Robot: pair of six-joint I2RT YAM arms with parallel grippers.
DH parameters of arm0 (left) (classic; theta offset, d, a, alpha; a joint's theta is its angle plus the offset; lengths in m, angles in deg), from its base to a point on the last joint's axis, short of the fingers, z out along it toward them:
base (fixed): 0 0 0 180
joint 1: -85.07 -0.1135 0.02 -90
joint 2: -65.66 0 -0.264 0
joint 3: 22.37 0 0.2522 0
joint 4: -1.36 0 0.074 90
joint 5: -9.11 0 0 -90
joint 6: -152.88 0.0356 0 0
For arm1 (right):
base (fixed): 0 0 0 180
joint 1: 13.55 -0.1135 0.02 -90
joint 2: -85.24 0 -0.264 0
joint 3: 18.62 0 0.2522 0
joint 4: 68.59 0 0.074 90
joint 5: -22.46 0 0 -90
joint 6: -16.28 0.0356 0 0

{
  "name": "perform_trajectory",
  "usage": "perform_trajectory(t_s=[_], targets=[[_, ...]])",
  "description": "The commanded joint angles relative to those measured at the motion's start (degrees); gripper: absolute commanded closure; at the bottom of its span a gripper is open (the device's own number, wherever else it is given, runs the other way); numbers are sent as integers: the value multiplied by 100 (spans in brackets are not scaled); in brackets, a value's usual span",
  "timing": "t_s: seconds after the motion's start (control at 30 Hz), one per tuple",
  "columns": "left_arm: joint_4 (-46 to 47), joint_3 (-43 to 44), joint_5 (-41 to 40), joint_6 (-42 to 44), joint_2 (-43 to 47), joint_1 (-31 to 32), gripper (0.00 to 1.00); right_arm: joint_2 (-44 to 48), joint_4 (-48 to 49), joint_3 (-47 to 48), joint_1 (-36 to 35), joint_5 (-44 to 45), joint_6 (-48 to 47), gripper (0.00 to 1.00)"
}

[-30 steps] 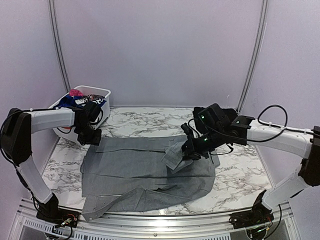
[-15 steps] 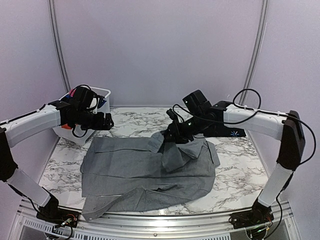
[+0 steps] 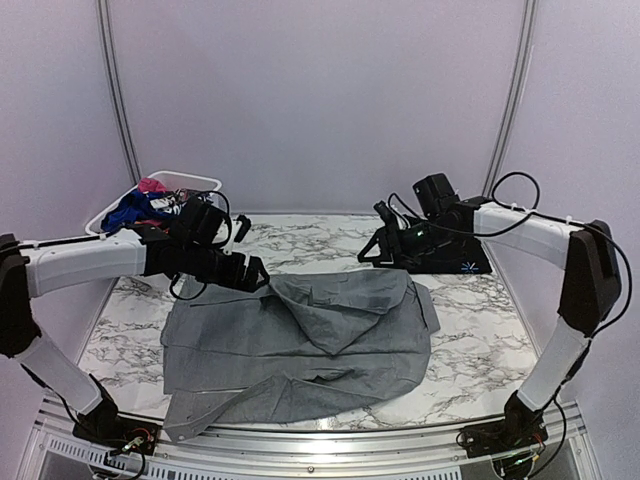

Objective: Fold and stack the mixed laundry pile
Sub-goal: Fold the flattened shirt at the center of the board, then adjust the 1/3-folded shirt at the center of the board.

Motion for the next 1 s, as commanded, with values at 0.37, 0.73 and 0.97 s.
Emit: perform_trajectory(t_s=[0.37, 0.73, 0.97], targets=[[383, 602, 445, -1431, -1709, -74, 11, -1977, -982, 1518, -1043, 338, -1491, 41], [383, 675, 572, -1506, -2009, -164, 1, -2460, -1614, 1774, -1363, 1149, -2083, 57], [376, 836, 716, -1031, -2153, -218, 35, -1865, -1467, 1603, -1249, 1530, -1794, 100]])
